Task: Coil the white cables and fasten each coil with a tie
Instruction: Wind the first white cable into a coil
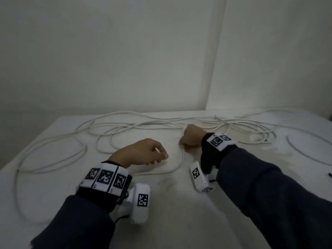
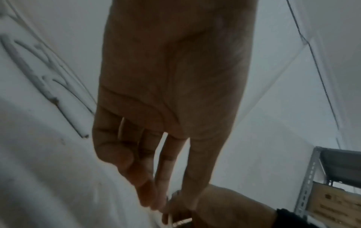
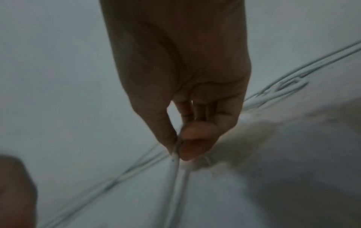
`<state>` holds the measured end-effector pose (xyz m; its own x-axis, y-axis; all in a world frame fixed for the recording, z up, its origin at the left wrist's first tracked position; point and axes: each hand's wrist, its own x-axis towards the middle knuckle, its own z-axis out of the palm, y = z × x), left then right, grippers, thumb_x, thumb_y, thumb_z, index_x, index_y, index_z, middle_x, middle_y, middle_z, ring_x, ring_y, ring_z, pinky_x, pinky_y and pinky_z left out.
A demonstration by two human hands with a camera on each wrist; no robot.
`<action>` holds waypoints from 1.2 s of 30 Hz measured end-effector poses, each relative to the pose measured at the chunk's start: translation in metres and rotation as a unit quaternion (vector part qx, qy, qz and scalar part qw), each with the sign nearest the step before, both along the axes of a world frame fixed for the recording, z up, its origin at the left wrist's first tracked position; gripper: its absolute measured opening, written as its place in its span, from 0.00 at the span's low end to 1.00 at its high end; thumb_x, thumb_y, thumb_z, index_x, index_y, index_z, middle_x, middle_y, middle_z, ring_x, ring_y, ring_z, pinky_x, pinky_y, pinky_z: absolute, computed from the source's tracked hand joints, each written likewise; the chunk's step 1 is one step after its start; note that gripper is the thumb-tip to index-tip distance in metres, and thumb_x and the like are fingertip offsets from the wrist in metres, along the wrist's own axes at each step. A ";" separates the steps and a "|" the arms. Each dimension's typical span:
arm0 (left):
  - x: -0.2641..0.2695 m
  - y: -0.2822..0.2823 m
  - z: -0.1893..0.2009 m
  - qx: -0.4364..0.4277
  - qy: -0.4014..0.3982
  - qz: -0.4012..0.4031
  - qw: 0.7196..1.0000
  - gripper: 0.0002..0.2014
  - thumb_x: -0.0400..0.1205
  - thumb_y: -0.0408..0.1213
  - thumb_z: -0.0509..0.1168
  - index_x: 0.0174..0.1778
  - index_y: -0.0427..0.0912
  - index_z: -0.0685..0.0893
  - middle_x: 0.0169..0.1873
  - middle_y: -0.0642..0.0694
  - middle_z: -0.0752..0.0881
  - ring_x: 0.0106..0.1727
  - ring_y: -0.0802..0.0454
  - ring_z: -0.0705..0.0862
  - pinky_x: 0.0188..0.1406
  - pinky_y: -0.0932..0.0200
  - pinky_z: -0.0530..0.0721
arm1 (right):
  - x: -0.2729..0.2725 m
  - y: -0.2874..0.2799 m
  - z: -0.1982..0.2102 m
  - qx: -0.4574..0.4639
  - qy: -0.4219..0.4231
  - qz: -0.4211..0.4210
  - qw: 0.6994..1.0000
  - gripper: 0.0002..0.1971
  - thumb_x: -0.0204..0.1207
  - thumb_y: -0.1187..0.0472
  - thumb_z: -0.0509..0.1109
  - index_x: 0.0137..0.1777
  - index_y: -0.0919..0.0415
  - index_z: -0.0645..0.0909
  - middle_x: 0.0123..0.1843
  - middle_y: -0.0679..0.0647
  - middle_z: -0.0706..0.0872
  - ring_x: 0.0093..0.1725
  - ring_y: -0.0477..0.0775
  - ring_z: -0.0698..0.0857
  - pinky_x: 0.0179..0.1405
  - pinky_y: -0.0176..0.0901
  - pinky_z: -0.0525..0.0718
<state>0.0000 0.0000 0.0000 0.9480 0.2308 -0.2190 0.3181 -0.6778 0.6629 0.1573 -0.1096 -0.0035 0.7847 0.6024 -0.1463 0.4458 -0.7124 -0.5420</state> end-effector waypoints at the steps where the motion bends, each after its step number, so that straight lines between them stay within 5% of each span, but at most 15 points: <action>1: 0.000 0.000 0.000 0.003 0.013 -0.011 1.000 0.13 0.81 0.47 0.67 0.53 0.42 0.86 0.34 0.50 0.87 0.31 0.57 0.80 0.30 0.67 0.77 | 0.003 0.002 0.000 0.056 0.035 -0.005 0.998 0.13 0.73 0.67 0.73 0.28 0.62 0.76 0.27 0.57 0.83 0.24 0.52 0.81 0.17 0.34 0.76; 4: -0.005 -0.007 -0.001 -0.098 0.042 -0.017 0.994 0.21 0.82 0.55 0.61 0.54 0.40 0.85 0.34 0.46 0.91 0.29 0.54 0.84 0.28 0.66 0.77 | -0.006 -0.005 0.016 0.320 0.132 -0.029 0.938 0.12 0.74 0.71 0.74 0.34 0.61 0.77 0.33 0.58 0.82 0.28 0.53 0.83 0.28 0.43 0.87; 7: -0.008 -0.018 -0.002 -0.282 0.023 0.004 0.959 0.31 0.81 0.63 0.52 0.61 0.39 0.81 0.47 0.43 0.92 0.39 0.48 0.89 0.33 0.62 0.81 | -0.032 -0.014 0.035 0.451 0.198 0.064 0.868 0.10 0.74 0.75 0.73 0.37 0.62 0.77 0.33 0.57 0.84 0.31 0.55 0.87 0.38 0.44 0.90; 9: -0.003 -0.022 -0.005 -0.431 -0.066 0.052 0.898 0.32 0.79 0.64 0.52 0.65 0.40 0.78 0.53 0.43 0.91 0.45 0.44 0.90 0.34 0.61 0.84 | -0.047 -0.016 0.036 0.482 0.224 0.083 0.843 0.10 0.74 0.76 0.72 0.37 0.63 0.77 0.33 0.57 0.84 0.32 0.54 0.89 0.37 0.40 0.89; 13: 0.005 -0.018 -0.013 -0.638 -0.227 0.157 0.719 0.18 0.86 0.47 0.56 0.56 0.37 0.82 0.52 0.42 0.90 0.49 0.48 0.90 0.39 0.62 0.87 | -0.054 -0.026 0.014 0.526 0.298 -0.001 0.796 0.13 0.74 0.78 0.70 0.35 0.63 0.75 0.35 0.60 0.84 0.34 0.55 0.89 0.35 0.37 0.88; 17: 0.004 -0.020 -0.029 -0.670 -0.296 0.240 0.637 0.09 0.88 0.35 0.56 0.54 0.36 0.80 0.54 0.42 0.88 0.52 0.48 0.88 0.50 0.51 0.86 | -0.052 -0.043 -0.012 0.548 0.408 -0.103 0.723 0.09 0.76 0.77 0.67 0.38 0.65 0.76 0.40 0.64 0.87 0.41 0.62 0.90 0.36 0.40 0.90; 20: 0.003 -0.021 -0.032 -0.657 -0.351 0.305 0.593 0.08 0.88 0.28 0.54 0.47 0.33 0.77 0.39 0.38 0.82 0.43 0.44 0.86 0.39 0.52 0.90 | -0.048 -0.053 -0.018 0.566 0.484 -0.190 0.640 0.09 0.80 0.67 0.66 0.37 0.65 0.76 0.33 0.61 0.85 0.37 0.59 0.89 0.36 0.44 0.90; 22: 0.001 -0.018 -0.032 -0.598 -0.348 0.342 0.636 0.08 0.87 0.26 0.53 0.45 0.33 0.75 0.32 0.39 0.77 0.34 0.45 0.81 0.28 0.57 0.89 | -0.036 -0.062 -0.023 0.590 0.496 -0.250 0.586 0.14 0.81 0.62 0.64 0.33 0.61 0.73 0.23 0.54 0.81 0.26 0.52 0.87 0.27 0.38 0.87; 24: -0.005 -0.016 -0.032 -0.509 -0.281 0.355 0.733 0.08 0.86 0.23 0.52 0.48 0.31 0.76 0.26 0.40 0.77 0.26 0.48 0.79 0.22 0.60 0.86 | -0.022 -0.071 -0.030 0.594 0.513 -0.283 0.551 0.16 0.82 0.60 0.60 0.31 0.57 0.68 0.15 0.49 0.72 0.15 0.45 0.78 0.15 0.29 0.77; 27: -0.017 -0.020 -0.027 -0.365 -0.117 0.295 0.875 0.11 0.84 0.22 0.50 0.47 0.34 0.77 0.18 0.44 0.78 0.17 0.55 0.78 0.20 0.65 0.81 | -0.013 -0.078 -0.037 0.562 0.531 -0.272 0.572 0.18 0.84 0.57 0.58 0.30 0.56 0.64 0.12 0.47 0.60 0.08 0.42 0.60 0.06 0.28 0.56; 30: -0.022 -0.023 -0.021 -0.296 -0.032 0.222 0.928 0.09 0.85 0.24 0.51 0.43 0.39 0.72 0.26 0.42 0.78 0.16 0.59 0.75 0.21 0.66 0.75 | -0.016 -0.077 -0.035 0.560 0.519 -0.246 0.598 0.19 0.85 0.52 0.56 0.33 0.59 0.67 0.14 0.48 0.62 0.09 0.43 0.58 0.06 0.30 0.53; 32: -0.024 -0.024 -0.017 -0.224 -0.004 0.159 0.962 0.08 0.87 0.29 0.53 0.62 0.36 0.68 0.32 0.41 0.84 0.16 0.60 0.75 0.23 0.64 0.75 | -0.019 -0.076 -0.035 0.573 0.500 -0.236 0.605 0.15 0.86 0.55 0.55 0.38 0.59 0.71 0.15 0.48 0.64 0.10 0.43 0.58 0.07 0.29 0.54; 34: -0.021 -0.023 -0.016 -0.209 -0.032 0.113 0.971 0.21 0.88 0.31 0.54 0.75 0.40 0.56 0.33 0.43 0.86 0.17 0.58 0.73 0.21 0.65 0.75 | -0.024 -0.076 -0.036 0.578 0.482 -0.223 0.619 0.10 0.85 0.59 0.56 0.44 0.58 0.75 0.16 0.48 0.64 0.11 0.43 0.58 0.06 0.30 0.55; 36: -0.019 -0.020 -0.016 -0.230 -0.136 0.138 0.954 0.21 0.88 0.32 0.54 0.77 0.45 0.57 0.32 0.44 0.87 0.17 0.58 0.72 0.19 0.66 0.74 | -0.028 -0.078 -0.038 0.580 0.468 -0.209 0.633 0.08 0.85 0.60 0.58 0.48 0.58 0.78 0.17 0.47 0.65 0.11 0.42 0.58 0.07 0.31 0.57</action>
